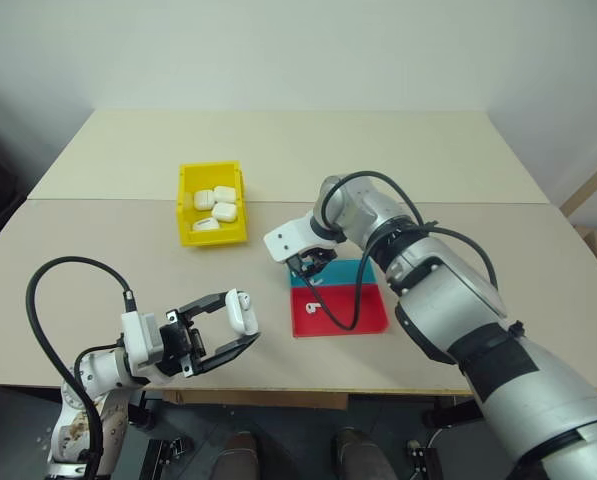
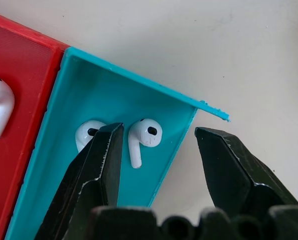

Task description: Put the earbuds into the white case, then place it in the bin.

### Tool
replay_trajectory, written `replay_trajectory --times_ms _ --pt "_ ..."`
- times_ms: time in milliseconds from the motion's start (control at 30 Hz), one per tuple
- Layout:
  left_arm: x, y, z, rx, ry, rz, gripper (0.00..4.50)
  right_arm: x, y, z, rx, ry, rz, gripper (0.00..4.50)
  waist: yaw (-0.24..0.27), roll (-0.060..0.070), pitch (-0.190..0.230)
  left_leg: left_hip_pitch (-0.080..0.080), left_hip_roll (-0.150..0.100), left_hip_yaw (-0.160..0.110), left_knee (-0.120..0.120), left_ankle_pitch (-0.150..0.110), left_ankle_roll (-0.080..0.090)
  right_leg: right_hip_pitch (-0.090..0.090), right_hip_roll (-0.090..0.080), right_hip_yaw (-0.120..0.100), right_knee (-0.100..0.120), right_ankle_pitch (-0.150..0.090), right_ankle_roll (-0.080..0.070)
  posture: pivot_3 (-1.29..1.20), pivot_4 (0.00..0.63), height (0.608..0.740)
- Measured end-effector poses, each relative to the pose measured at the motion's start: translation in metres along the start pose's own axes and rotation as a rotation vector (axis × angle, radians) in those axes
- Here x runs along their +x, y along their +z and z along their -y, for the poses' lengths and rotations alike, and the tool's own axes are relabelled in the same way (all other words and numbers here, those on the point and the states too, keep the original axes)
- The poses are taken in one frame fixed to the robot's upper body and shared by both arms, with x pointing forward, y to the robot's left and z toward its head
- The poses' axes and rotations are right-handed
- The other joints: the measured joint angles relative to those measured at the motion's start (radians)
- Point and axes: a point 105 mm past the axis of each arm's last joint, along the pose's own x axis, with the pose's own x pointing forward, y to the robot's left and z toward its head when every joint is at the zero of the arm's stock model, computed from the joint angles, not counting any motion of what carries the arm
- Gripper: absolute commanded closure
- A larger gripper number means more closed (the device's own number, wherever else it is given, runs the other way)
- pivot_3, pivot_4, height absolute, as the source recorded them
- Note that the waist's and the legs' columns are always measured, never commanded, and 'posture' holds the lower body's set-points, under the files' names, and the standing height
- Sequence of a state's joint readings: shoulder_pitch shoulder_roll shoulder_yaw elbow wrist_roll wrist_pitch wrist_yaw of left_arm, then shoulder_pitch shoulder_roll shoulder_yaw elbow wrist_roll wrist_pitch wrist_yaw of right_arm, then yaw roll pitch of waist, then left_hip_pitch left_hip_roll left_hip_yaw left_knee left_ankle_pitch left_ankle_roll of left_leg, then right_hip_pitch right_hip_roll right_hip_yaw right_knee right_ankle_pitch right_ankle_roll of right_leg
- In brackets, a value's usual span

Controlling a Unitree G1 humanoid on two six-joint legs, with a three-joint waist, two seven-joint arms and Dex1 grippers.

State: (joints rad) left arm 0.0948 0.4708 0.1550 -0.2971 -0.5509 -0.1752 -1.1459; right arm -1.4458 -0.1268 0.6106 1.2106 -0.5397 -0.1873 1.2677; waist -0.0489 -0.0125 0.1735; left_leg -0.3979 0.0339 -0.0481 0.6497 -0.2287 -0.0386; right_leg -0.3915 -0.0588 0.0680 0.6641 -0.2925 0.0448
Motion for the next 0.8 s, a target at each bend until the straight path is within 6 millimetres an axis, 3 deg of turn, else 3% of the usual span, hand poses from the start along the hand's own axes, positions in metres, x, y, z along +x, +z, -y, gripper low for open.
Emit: replay_trajectory --times_ms 800 --pt "-0.0009 -0.0033 -0.0020 -0.009 0.014 -0.006 1.72 0.0043 -0.0034 -0.0031 -0.029 0.005 -0.023 2.32 0.000 0.000 0.000 0.000 0.000 0.000 0.000 0.000 0.000 0.000 0.000 0.000 0.000 0.000 0.000 0.00 0.150 0.740"
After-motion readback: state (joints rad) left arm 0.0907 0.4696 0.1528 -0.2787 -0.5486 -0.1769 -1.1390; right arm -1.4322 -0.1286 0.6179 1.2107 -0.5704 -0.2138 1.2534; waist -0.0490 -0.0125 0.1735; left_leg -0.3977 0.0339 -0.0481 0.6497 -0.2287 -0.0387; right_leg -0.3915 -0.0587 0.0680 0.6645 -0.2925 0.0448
